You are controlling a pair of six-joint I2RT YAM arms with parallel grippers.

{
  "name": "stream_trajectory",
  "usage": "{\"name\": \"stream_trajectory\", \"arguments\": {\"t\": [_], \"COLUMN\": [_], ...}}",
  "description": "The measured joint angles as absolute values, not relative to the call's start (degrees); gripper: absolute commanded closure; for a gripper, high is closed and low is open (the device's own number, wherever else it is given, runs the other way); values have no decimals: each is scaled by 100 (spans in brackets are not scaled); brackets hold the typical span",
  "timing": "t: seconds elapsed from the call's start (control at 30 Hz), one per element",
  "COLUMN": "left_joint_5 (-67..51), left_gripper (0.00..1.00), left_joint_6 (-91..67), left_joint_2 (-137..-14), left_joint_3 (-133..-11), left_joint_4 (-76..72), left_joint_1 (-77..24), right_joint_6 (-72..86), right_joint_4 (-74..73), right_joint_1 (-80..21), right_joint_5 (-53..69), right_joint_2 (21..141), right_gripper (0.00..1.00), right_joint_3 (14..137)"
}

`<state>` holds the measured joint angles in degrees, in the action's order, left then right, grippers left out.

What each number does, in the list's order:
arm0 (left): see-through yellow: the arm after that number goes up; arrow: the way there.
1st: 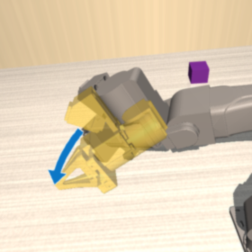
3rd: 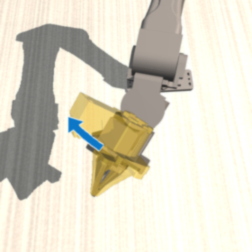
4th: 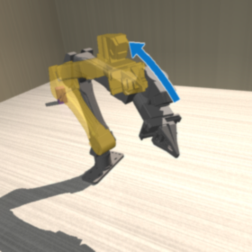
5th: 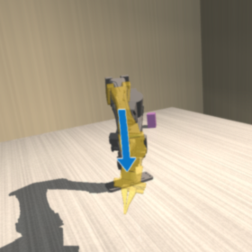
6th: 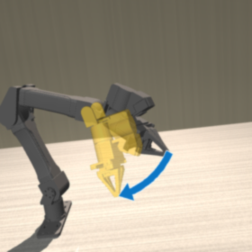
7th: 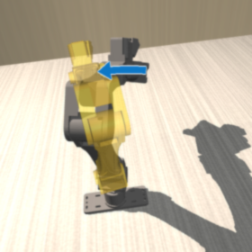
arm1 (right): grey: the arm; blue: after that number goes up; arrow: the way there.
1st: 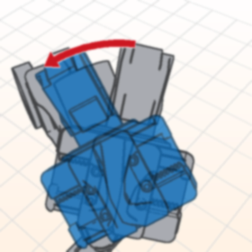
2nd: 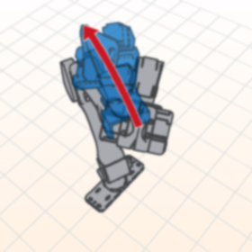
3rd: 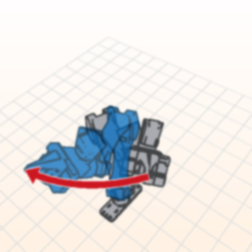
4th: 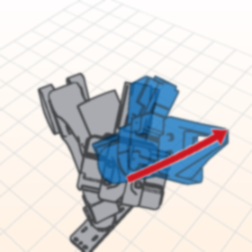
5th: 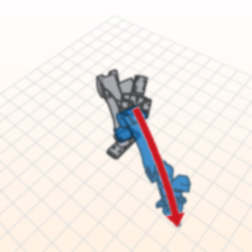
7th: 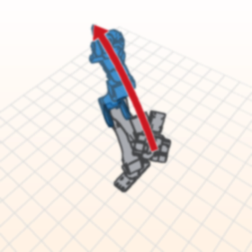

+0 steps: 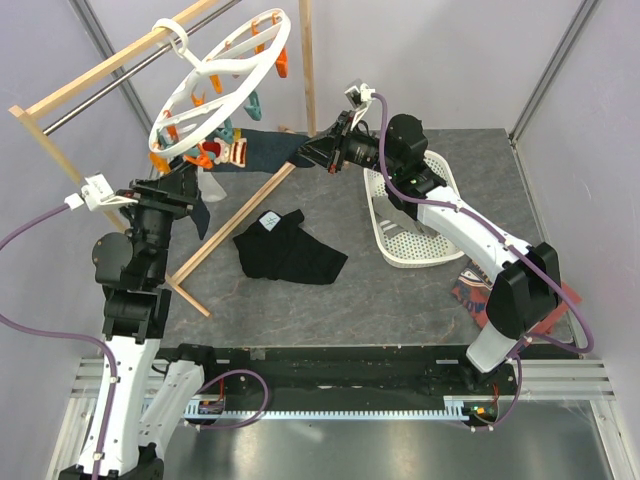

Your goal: Remove the socks clipped to the hanger

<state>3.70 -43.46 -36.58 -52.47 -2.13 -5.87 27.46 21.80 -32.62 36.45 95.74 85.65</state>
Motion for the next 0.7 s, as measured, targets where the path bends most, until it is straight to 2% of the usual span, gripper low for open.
{"name": "stream_trajectory", "arguments": {"t": [0.7], "left_joint_5": [191], "left_gripper": [43], "left_joint_6": [-4460], "left_joint_2": [-3726], "left_joint_3": [-4768], "left_joint_4": [-1323], "left_joint_1": [-585], "right_joint_6": [2786], "right_joint_4": [2139], "right_joint_1": [-3262], "right_joint_5": [3861], "right_joint_2": [9574], "right_gripper": [98], "right_joint_3": [8562]}}
